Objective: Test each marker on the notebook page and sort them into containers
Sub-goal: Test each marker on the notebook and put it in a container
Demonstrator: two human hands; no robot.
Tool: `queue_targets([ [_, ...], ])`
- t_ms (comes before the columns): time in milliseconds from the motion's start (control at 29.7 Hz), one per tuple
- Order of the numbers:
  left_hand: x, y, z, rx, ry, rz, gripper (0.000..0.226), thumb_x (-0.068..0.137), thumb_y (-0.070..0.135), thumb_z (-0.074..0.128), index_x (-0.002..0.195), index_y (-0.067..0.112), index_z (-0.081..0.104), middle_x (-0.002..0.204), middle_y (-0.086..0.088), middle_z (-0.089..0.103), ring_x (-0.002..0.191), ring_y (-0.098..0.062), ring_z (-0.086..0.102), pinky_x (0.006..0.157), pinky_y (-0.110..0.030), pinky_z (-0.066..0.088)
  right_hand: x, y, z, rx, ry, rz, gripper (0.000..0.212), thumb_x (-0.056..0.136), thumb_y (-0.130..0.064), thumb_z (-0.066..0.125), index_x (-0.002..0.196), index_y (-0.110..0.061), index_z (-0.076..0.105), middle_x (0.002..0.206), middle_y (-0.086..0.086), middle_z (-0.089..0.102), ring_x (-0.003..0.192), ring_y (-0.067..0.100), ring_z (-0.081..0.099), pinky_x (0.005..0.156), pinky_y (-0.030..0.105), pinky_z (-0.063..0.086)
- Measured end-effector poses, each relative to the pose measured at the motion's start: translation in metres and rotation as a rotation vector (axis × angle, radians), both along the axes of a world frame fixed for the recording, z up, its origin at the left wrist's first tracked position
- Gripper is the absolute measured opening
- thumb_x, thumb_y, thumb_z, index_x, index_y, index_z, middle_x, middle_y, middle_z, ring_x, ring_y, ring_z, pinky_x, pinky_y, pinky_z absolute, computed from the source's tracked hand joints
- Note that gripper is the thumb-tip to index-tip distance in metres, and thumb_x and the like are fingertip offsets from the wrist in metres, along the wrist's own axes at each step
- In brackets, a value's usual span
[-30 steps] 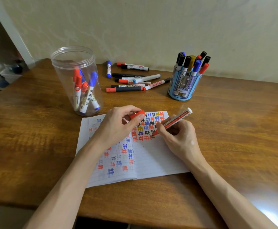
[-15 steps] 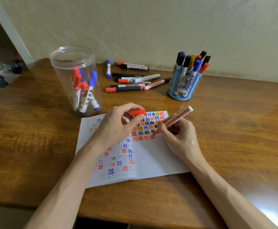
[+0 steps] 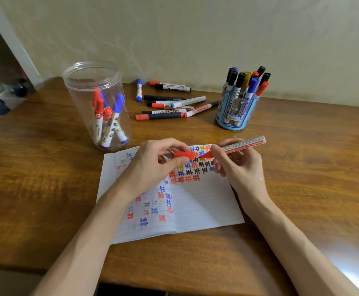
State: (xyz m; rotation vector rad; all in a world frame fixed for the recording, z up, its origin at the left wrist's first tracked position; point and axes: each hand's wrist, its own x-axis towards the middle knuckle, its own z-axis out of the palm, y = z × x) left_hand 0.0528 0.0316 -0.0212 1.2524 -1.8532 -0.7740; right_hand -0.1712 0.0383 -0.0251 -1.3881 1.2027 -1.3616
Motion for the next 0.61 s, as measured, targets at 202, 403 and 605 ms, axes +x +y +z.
queue_targets([
  [202,-0.0018,0.0007,0.0014,-0.007,0.005,0.001,0.026,0.089,0.028,0.076,0.115,0.025,0.074,0.11,0.016,0.072,0.106,0.005,0.065,0.081,-0.007,0.051,-0.0019,-0.0004,0.0017,0.043,-0.076,0.069,0.02,0.097,-0.025,0.074,0.103,-0.007,0.069,0.075,0.009,0.07,0.067,0.02,0.064,0.061,0.028,0.052],
  [403,-0.0028,0.0021,0.0018,-0.001,0.0,-0.007,0.026,0.09,0.03,0.076,0.116,0.027,0.074,0.108,0.017,0.073,0.105,0.002,0.066,0.083,-0.014,0.055,0.0,0.0008,0.0001,0.015,-0.056,0.14,0.017,0.097,-0.025,0.075,0.101,-0.009,0.069,0.076,0.012,0.071,0.07,0.024,0.066,0.064,0.03,0.052],
  [605,-0.0033,0.0035,0.0032,-0.026,-0.009,-0.031,0.024,0.092,0.024,0.074,0.116,0.026,0.073,0.105,0.019,0.073,0.105,-0.002,0.067,0.084,-0.021,0.056,-0.0002,0.001,0.0013,0.056,-0.058,0.23,0.02,0.089,-0.019,0.081,0.105,-0.007,0.077,0.081,0.003,0.073,0.07,0.016,0.063,0.064,0.029,0.053],
])
